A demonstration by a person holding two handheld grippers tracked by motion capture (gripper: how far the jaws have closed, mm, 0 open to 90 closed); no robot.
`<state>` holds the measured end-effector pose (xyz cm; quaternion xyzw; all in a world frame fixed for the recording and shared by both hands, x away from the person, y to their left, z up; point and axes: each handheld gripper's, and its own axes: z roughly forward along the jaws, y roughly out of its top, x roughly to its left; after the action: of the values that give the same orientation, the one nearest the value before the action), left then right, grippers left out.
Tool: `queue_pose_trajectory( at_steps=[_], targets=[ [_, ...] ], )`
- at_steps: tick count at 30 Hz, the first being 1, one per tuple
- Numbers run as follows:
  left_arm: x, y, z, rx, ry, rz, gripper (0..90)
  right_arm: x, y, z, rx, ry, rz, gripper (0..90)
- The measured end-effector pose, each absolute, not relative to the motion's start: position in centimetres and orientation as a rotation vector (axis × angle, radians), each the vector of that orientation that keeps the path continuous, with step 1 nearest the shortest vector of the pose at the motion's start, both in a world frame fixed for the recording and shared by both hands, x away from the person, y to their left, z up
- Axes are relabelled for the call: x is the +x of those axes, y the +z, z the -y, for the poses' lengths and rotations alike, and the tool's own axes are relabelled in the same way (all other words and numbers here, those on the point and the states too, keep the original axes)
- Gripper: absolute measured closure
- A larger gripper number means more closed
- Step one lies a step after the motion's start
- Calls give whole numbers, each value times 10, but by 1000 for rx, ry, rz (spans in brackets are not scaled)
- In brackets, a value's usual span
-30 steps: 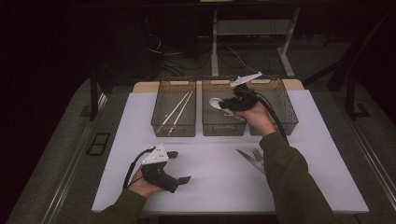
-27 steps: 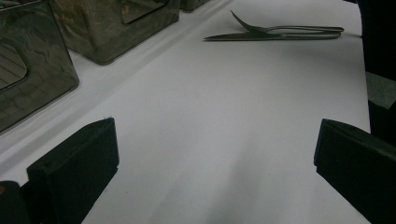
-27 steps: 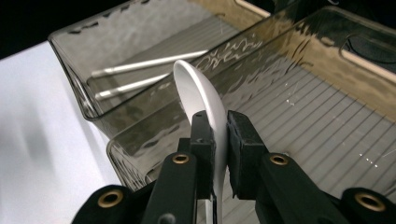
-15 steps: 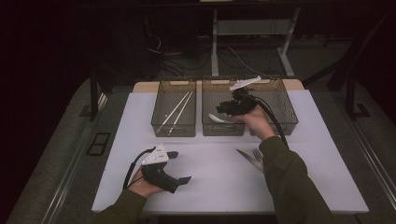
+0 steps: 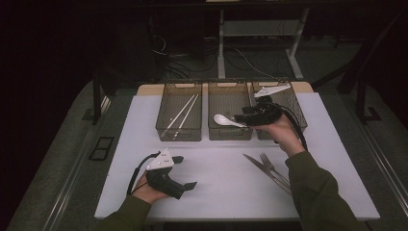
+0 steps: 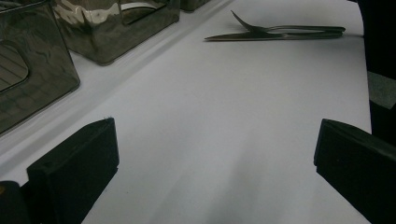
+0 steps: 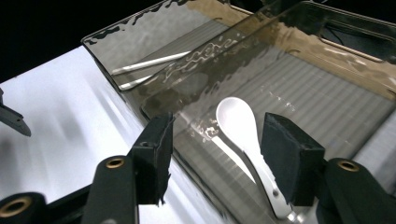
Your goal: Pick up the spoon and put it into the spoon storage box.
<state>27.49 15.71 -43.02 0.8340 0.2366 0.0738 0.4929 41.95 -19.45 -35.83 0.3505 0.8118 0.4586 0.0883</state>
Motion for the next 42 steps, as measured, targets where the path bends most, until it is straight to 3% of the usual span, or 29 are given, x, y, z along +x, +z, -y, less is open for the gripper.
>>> queue_pose_trajectory(
  at_steps=[42],
  targets=[
    [275,-430,-158,2028,176,-577,0,300,-382,291,1104,1333,-2390,407]
  ],
)
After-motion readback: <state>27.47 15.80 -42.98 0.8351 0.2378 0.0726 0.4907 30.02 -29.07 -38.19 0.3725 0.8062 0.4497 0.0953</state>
